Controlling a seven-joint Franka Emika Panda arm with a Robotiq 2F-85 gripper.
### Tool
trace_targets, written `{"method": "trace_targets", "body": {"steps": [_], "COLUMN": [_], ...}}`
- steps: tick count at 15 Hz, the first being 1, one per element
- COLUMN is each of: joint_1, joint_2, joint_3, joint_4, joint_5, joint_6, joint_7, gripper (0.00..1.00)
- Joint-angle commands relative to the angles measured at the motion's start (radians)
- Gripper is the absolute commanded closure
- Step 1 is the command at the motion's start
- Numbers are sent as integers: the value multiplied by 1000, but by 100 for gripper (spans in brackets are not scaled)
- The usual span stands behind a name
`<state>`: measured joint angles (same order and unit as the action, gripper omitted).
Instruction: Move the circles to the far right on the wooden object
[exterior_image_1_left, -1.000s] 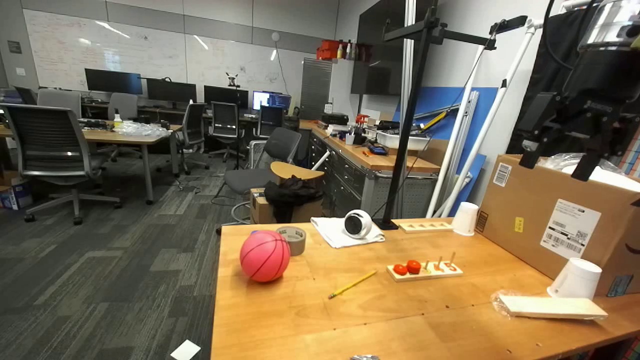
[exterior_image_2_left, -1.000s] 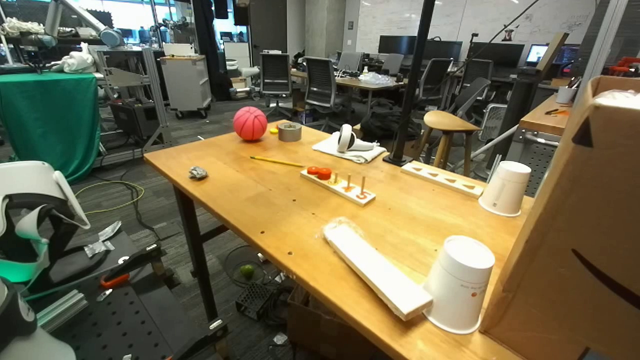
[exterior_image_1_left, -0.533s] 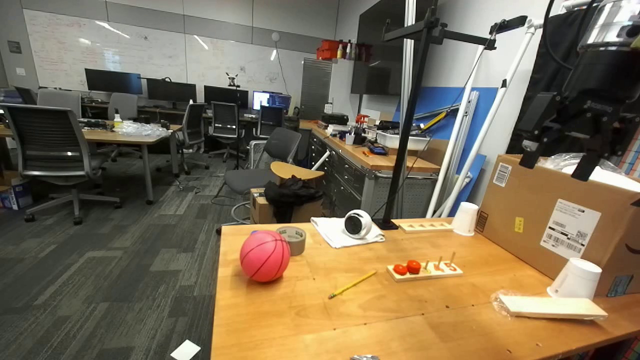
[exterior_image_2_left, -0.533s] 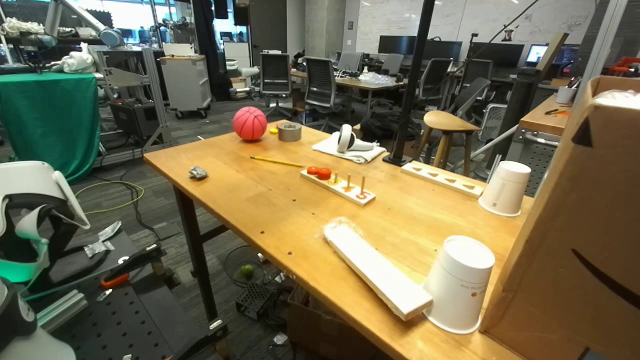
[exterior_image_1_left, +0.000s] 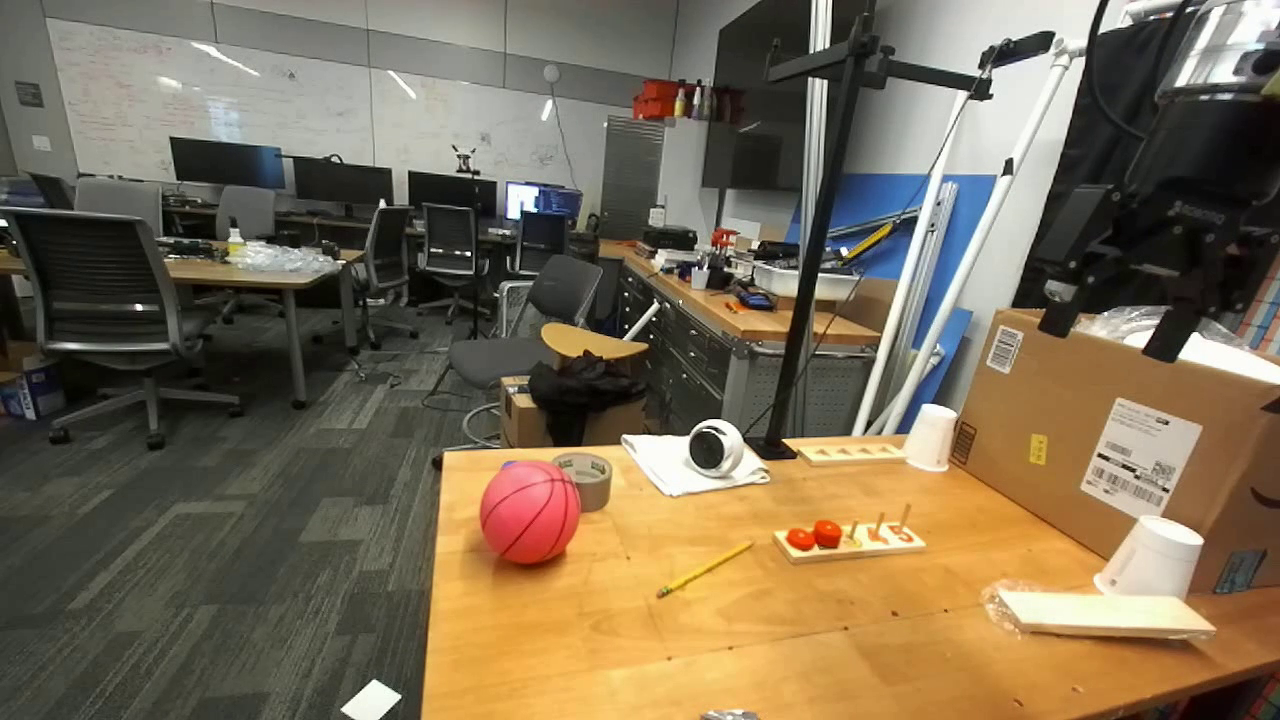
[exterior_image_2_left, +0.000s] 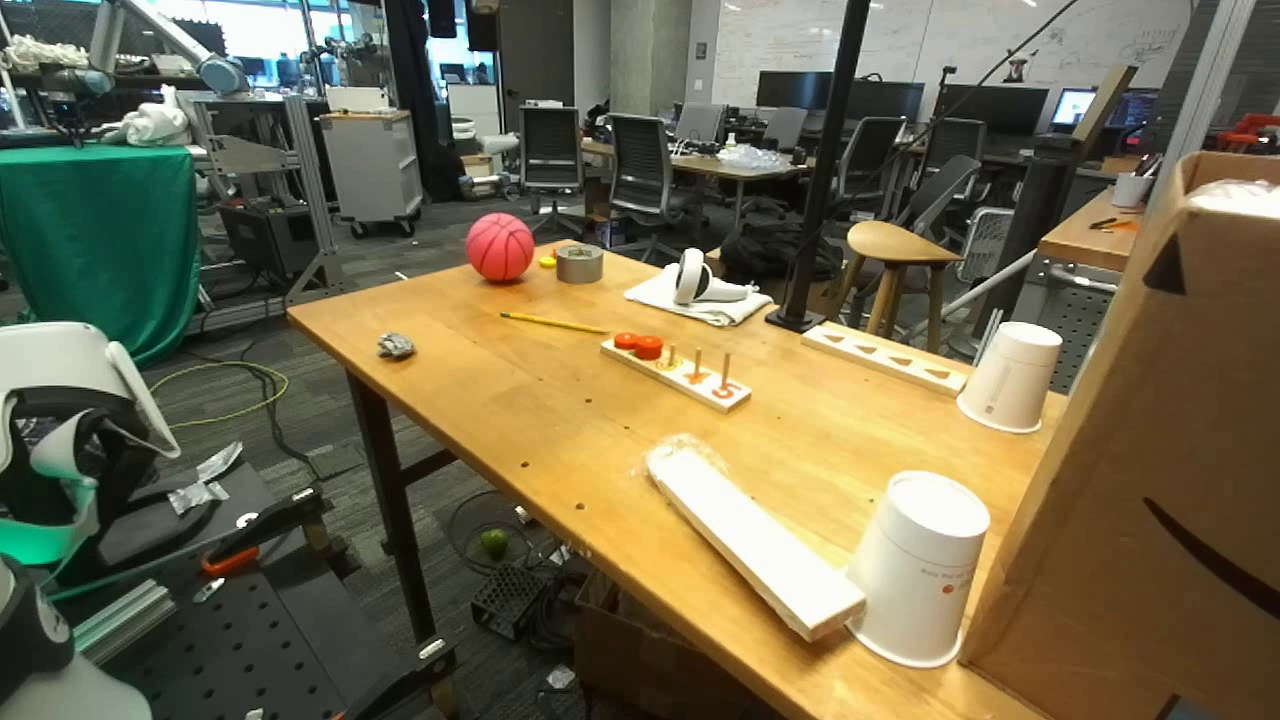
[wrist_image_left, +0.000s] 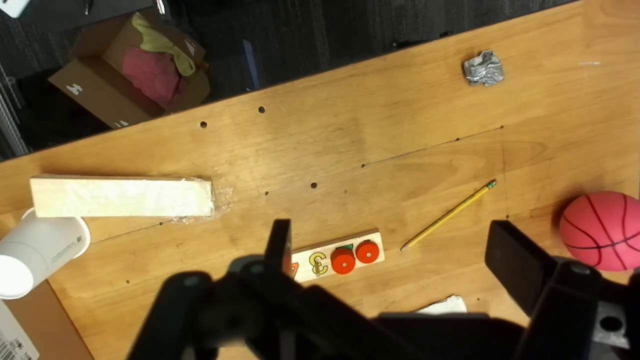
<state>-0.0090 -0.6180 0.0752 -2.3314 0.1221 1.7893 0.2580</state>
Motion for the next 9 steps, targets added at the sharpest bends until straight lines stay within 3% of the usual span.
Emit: {"method": "trace_targets", "body": {"steps": [1, 9], "joint_1": [-3, 15], "joint_2": [1, 4], "joint_3": [2, 9], "joint_4": [2, -7], "joint_5": [1, 8], "joint_6": [-2, 10], "joint_7": [-1, -21], "gripper": [0, 0]}}
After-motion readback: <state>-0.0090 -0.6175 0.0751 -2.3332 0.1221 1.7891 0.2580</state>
